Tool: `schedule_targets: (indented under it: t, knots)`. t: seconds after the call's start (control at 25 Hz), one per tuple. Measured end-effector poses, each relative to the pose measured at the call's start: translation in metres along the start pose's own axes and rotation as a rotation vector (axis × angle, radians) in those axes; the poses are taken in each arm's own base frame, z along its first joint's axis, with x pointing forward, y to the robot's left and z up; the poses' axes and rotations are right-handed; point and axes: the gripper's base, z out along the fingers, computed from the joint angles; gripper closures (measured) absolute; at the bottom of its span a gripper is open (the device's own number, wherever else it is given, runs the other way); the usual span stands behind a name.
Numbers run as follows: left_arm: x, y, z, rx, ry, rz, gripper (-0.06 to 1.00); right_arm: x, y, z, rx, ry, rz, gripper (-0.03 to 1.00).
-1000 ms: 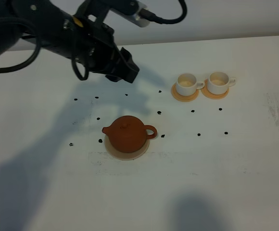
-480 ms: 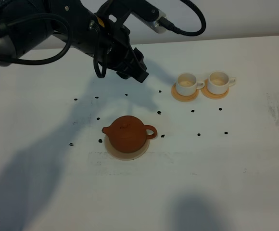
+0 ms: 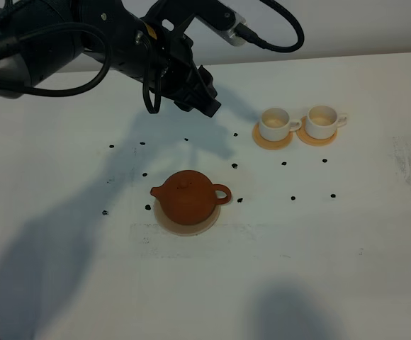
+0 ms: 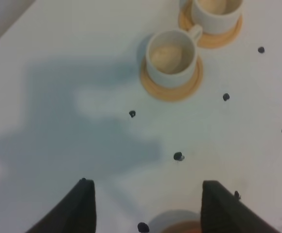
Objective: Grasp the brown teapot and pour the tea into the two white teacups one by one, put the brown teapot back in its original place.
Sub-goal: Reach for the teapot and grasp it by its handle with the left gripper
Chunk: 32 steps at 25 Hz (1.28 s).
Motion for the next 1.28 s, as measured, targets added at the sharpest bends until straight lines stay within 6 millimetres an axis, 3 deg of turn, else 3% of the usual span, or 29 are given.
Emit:
schedule_targets:
  t: [0.36, 0.52, 0.96, 1.28]
  knots:
    - [-0.008, 0.005, 0.032, 0.055, 0.085, 0.002, 0.45, 0.000, -0.001, 0.000, 0.013, -0.004, 0.016, 0.54]
    - [-0.010, -0.001, 0.043, 0.094, 0.138, 0.011, 0.45, 0.000, 0.001, 0.000, 0.096, -0.012, 0.063, 0.54]
    - [-0.016, -0.044, 0.044, 0.151, 0.216, 0.134, 0.45, 0.000, 0.002, -0.001, 0.186, -0.015, 0.115, 0.54]
    - [-0.025, -0.090, 0.043, 0.146, 0.242, 0.292, 0.45, 0.000, 0.002, -0.001, 0.186, -0.015, 0.115, 0.54]
